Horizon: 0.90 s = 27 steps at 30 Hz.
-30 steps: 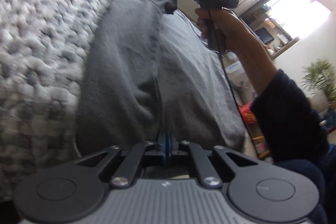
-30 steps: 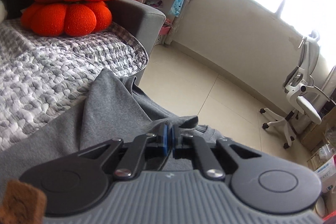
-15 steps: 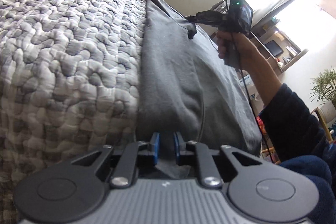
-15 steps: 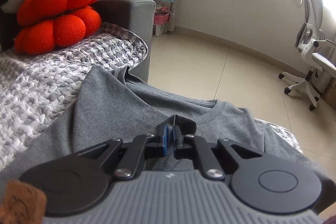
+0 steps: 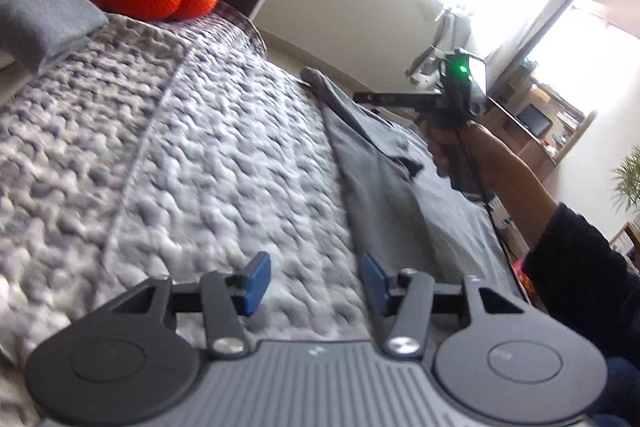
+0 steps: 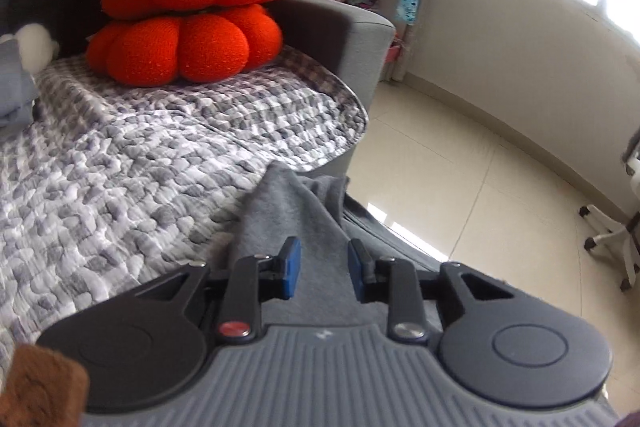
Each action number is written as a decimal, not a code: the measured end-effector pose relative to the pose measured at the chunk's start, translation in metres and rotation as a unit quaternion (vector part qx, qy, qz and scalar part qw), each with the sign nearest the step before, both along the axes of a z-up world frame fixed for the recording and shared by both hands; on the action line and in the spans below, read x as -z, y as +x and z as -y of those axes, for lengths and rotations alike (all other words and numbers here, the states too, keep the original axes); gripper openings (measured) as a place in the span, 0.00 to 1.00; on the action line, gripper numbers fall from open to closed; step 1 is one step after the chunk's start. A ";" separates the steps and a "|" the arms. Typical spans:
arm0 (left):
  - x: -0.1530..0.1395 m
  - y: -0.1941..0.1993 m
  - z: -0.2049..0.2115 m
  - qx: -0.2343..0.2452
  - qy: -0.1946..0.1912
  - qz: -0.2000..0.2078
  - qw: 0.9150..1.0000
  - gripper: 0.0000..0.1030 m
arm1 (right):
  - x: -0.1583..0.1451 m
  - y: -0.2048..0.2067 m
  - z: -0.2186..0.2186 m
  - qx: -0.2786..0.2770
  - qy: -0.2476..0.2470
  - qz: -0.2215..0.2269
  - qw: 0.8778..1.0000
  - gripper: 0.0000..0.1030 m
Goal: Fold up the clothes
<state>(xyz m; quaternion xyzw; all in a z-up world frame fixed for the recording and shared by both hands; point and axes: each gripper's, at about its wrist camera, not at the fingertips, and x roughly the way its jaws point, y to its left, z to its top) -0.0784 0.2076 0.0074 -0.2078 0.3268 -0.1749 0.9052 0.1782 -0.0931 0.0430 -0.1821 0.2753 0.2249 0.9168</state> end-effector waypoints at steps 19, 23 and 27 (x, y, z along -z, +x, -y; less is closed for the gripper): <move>0.028 0.012 -0.036 -0.010 -0.046 0.068 0.997 0.53 | -0.024 0.065 -0.052 0.053 0.067 0.003 0.996 0.06; 0.025 0.009 -0.039 -0.012 -0.055 0.076 0.996 0.53 | -0.011 0.079 -0.058 0.073 0.058 -0.010 0.996 0.06; 0.024 0.009 -0.040 -0.010 -0.053 0.077 0.996 0.53 | 0.028 0.073 -0.084 0.063 -0.058 0.005 0.996 0.15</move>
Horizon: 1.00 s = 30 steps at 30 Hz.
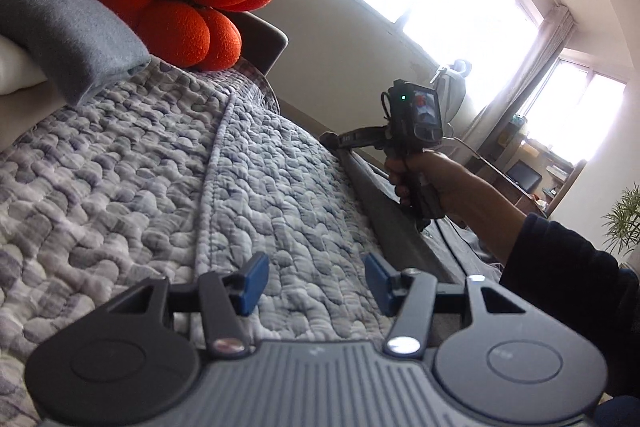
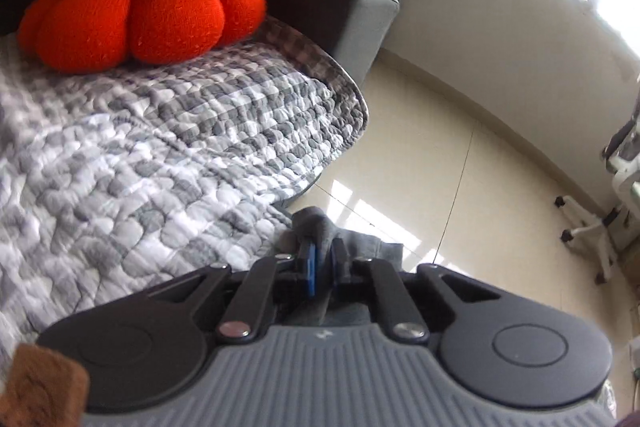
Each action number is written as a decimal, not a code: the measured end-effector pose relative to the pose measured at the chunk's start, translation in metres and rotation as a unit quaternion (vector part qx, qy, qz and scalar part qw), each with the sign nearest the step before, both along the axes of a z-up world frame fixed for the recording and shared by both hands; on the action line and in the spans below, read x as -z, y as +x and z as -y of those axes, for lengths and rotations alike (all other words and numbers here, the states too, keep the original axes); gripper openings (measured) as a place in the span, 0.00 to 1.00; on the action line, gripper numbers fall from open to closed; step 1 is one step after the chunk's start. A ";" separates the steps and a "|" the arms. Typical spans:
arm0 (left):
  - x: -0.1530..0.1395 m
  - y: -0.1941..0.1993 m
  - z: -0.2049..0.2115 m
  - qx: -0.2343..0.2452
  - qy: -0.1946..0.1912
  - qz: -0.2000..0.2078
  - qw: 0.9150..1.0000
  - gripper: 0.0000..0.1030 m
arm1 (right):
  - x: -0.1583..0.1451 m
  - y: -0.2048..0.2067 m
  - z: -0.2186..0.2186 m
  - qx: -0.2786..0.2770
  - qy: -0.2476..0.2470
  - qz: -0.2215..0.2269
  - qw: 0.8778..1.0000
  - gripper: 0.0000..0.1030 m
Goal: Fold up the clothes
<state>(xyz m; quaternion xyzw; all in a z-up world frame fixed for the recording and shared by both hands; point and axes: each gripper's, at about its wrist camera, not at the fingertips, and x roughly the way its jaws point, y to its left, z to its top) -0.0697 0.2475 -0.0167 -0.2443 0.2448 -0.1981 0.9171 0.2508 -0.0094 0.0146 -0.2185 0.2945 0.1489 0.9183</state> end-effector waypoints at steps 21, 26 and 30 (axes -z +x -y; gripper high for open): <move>0.002 0.003 0.009 0.012 0.001 -0.006 1.000 0.53 | -0.011 -0.055 0.118 0.069 0.086 -0.028 0.994 0.00; 0.004 0.004 0.008 0.010 0.001 -0.007 1.000 0.53 | -0.029 -0.062 0.119 0.079 0.085 0.026 0.993 0.00; 0.004 0.004 0.008 0.010 0.001 -0.006 1.000 0.53 | 0.004 -0.049 0.119 0.108 0.035 -0.007 0.993 0.00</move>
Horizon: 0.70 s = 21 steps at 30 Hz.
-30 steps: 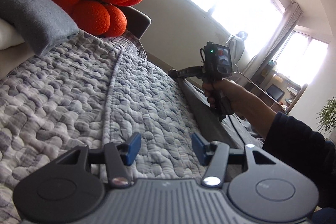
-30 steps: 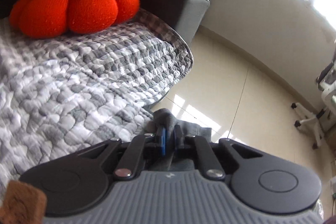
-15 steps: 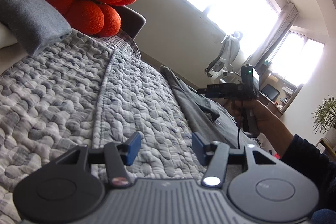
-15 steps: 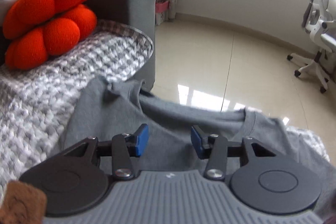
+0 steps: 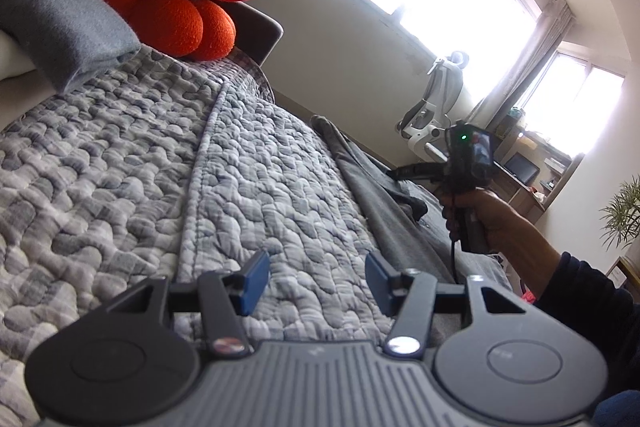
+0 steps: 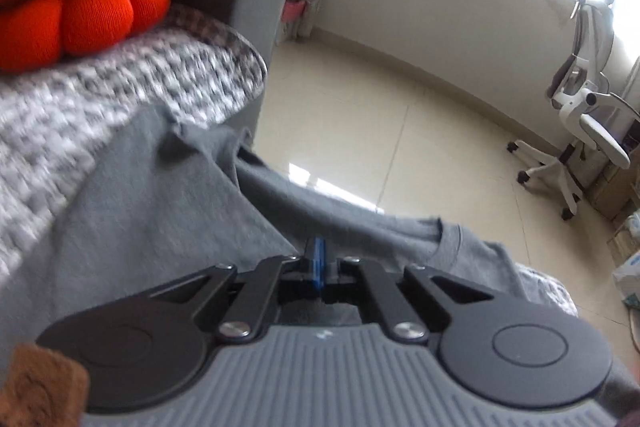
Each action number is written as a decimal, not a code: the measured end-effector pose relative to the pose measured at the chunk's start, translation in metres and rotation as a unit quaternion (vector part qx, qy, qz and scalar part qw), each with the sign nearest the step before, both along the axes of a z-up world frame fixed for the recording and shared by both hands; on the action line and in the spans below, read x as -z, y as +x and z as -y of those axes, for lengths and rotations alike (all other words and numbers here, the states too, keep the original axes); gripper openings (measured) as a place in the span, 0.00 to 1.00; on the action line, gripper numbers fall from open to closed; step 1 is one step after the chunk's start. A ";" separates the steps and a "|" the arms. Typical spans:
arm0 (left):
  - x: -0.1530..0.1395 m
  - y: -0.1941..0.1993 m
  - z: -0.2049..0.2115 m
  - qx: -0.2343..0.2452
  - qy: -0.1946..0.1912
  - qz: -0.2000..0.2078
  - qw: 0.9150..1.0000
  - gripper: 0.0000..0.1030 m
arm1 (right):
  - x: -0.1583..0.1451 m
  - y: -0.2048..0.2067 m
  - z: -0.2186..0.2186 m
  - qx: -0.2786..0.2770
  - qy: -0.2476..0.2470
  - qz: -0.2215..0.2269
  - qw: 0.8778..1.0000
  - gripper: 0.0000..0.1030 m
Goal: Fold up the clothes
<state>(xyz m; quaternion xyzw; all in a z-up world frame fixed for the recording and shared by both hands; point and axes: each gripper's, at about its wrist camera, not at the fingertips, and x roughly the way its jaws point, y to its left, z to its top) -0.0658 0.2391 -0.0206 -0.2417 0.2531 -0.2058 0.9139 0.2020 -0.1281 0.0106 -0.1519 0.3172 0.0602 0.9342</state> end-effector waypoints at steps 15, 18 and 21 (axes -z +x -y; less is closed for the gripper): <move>-0.023 -0.039 0.062 0.105 0.030 0.011 0.994 0.53 | -0.042 -0.193 0.068 -0.141 0.251 -0.029 0.957 0.38; -0.019 -0.059 0.080 0.129 0.035 0.008 0.991 0.53 | -0.046 -0.246 0.099 -0.168 0.252 -0.002 0.953 0.38; -0.004 -0.074 0.091 0.150 0.015 -0.007 0.989 0.53 | -0.056 -0.292 0.131 -0.180 0.244 0.035 0.952 0.38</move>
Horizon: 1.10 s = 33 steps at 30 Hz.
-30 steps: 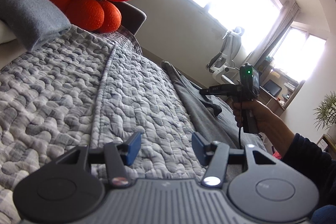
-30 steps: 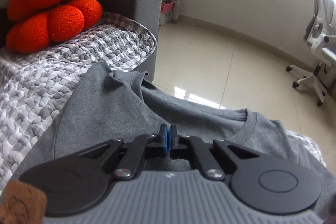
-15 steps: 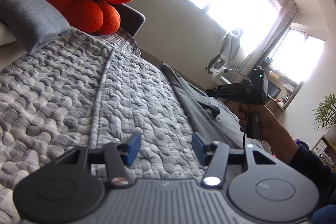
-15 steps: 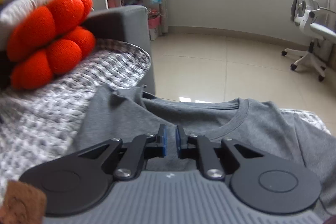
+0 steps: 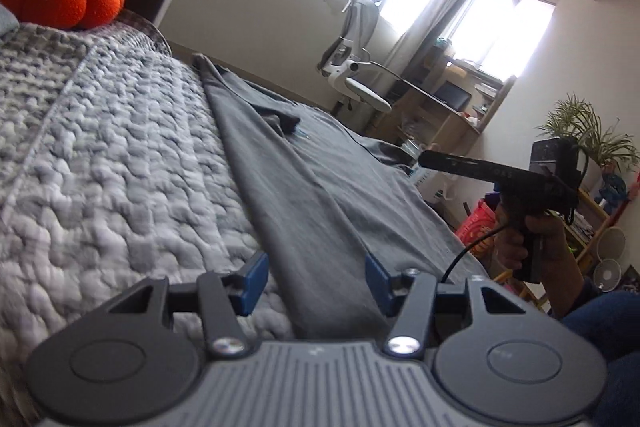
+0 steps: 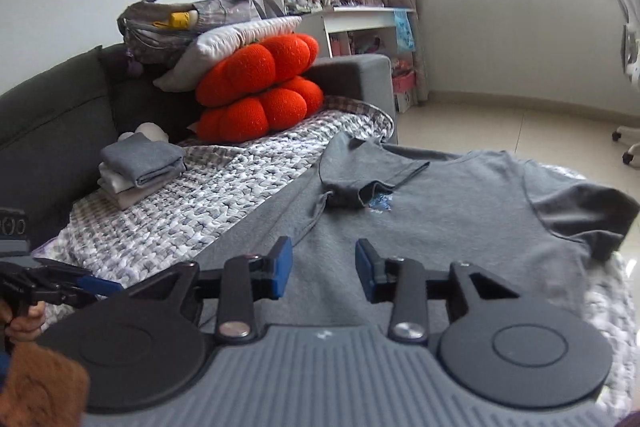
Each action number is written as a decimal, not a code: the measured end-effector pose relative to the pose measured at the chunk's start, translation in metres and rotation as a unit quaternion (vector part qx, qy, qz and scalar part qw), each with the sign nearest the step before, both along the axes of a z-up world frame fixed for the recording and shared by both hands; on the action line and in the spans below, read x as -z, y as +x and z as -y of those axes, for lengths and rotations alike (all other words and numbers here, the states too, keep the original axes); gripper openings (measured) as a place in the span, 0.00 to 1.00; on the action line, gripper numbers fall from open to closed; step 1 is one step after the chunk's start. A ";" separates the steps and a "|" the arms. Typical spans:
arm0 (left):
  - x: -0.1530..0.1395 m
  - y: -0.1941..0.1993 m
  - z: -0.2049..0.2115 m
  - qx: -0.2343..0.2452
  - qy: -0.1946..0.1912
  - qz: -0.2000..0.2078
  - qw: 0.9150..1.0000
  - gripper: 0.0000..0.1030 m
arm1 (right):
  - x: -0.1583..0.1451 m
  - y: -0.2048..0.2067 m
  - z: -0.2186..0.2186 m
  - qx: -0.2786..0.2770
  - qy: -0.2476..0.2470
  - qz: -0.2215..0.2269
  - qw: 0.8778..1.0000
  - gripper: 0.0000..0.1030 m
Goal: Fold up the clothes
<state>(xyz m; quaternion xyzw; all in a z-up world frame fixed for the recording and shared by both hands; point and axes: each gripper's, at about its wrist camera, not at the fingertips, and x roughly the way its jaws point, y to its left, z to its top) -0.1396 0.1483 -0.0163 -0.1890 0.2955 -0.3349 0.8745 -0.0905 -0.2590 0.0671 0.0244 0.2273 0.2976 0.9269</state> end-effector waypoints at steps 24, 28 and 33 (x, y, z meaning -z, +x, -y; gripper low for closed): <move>0.036 -0.032 0.010 0.046 0.020 -0.056 0.997 0.28 | 0.085 -0.068 -0.079 -0.218 0.085 -0.134 0.963 0.38; 0.030 -0.040 0.005 0.057 0.019 -0.043 0.997 0.28 | 0.094 -0.063 -0.101 -0.226 0.091 -0.145 0.959 0.27; 0.017 -0.053 -0.008 0.048 0.032 -0.013 0.998 0.30 | 0.095 -0.070 -0.097 -0.205 0.079 -0.140 0.965 0.17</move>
